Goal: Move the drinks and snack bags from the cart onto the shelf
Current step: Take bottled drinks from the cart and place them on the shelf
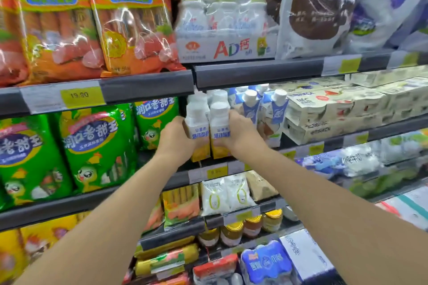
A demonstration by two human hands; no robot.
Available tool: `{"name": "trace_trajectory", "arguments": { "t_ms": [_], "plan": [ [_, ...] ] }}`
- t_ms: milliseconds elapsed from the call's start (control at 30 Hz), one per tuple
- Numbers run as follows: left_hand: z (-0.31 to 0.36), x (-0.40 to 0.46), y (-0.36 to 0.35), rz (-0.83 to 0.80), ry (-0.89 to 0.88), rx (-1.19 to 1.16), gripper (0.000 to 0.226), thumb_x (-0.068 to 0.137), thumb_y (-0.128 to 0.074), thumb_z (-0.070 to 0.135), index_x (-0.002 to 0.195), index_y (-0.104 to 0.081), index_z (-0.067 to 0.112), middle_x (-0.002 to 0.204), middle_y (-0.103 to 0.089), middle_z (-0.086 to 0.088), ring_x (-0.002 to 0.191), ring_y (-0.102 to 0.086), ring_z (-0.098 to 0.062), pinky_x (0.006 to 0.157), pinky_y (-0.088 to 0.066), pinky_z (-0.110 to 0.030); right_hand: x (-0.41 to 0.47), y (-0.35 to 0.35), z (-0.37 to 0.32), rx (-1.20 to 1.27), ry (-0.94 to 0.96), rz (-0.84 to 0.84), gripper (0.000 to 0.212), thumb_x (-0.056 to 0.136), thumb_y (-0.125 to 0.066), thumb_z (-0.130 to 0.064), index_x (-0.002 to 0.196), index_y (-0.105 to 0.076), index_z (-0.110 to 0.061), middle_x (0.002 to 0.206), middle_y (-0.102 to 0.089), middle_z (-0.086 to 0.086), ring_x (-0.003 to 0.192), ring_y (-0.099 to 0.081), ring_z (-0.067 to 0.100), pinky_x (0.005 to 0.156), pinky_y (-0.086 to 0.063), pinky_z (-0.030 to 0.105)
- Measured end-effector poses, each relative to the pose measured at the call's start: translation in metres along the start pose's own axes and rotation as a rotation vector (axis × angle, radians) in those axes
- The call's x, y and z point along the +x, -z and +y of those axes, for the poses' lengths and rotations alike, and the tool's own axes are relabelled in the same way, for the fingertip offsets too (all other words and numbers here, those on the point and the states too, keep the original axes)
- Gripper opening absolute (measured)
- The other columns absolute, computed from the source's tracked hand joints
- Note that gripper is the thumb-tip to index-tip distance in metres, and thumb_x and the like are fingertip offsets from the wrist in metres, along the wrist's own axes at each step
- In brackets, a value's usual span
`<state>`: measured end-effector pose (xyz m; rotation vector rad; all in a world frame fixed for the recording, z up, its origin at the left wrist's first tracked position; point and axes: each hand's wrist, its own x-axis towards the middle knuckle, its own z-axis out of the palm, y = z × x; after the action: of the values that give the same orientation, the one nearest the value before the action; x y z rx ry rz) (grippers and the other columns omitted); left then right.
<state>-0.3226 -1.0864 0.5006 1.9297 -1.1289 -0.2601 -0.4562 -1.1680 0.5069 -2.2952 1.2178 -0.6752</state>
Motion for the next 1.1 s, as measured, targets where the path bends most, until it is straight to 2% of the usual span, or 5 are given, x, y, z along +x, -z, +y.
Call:
{"name": "trace_trajectory", "arguments": {
  "t_ms": [133,367,533,733,1100],
  "plan": [
    [0.005,-0.007,-0.007,0.070,0.034,0.065,0.057,0.070,-0.088,0.030,0.116,-0.058,0.015,0.098,-0.064,0.004,0.088,-0.059,-0.017,0.072,-0.042,-0.029,-0.003,0.009,0.002,-0.080,0.052,-0.066,0.059,0.082,-0.077,-0.029,0.122,-0.038,-0.011,0.115,-0.061,0.015,0.104,-0.062,0.035,0.084,-0.055,0.046],
    [0.010,-0.017,-0.009,0.079,0.113,0.179,0.055,0.071,-0.087,0.031,0.116,-0.060,0.015,0.099,-0.065,0.002,0.087,-0.057,-0.016,0.073,-0.042,-0.029,-0.003,0.021,-0.001,-0.280,0.172,0.029,0.068,0.086,-0.058,-0.062,0.123,-0.038,-0.008,0.112,-0.062,0.014,0.106,-0.061,0.037,0.076,-0.052,0.044],
    [0.009,-0.014,-0.014,0.070,0.121,0.153,0.049,0.073,-0.085,0.028,0.112,-0.059,0.015,0.095,-0.063,0.004,0.084,-0.057,-0.016,0.064,-0.039,-0.025,0.002,0.016,-0.003,-0.267,0.129,0.043,0.060,0.090,-0.056,-0.056,0.120,-0.037,-0.007,0.110,-0.062,0.014,0.107,-0.061,0.036,0.068,-0.045,0.040],
    [0.009,-0.010,-0.018,0.061,0.047,0.146,0.044,0.075,-0.084,0.026,0.111,-0.062,0.014,0.094,-0.065,0.003,0.089,-0.060,-0.019,0.074,-0.043,-0.029,-0.001,0.018,0.000,-0.323,0.091,0.069,0.058,0.092,-0.056,-0.052,0.120,-0.038,-0.004,0.097,-0.061,0.011,0.102,-0.064,0.033,0.066,-0.046,0.035],
    [0.001,-0.003,-0.015,0.061,0.013,0.106,0.047,0.076,-0.084,0.023,0.114,-0.059,0.012,0.096,-0.063,0.002,0.089,-0.060,-0.018,0.075,-0.047,-0.031,-0.003,0.014,-0.008,-0.322,0.004,0.048,0.065,0.094,-0.055,-0.048,0.132,-0.031,-0.002,0.110,-0.064,0.017,0.104,-0.064,0.036,0.071,-0.050,0.039]
  ]
}}
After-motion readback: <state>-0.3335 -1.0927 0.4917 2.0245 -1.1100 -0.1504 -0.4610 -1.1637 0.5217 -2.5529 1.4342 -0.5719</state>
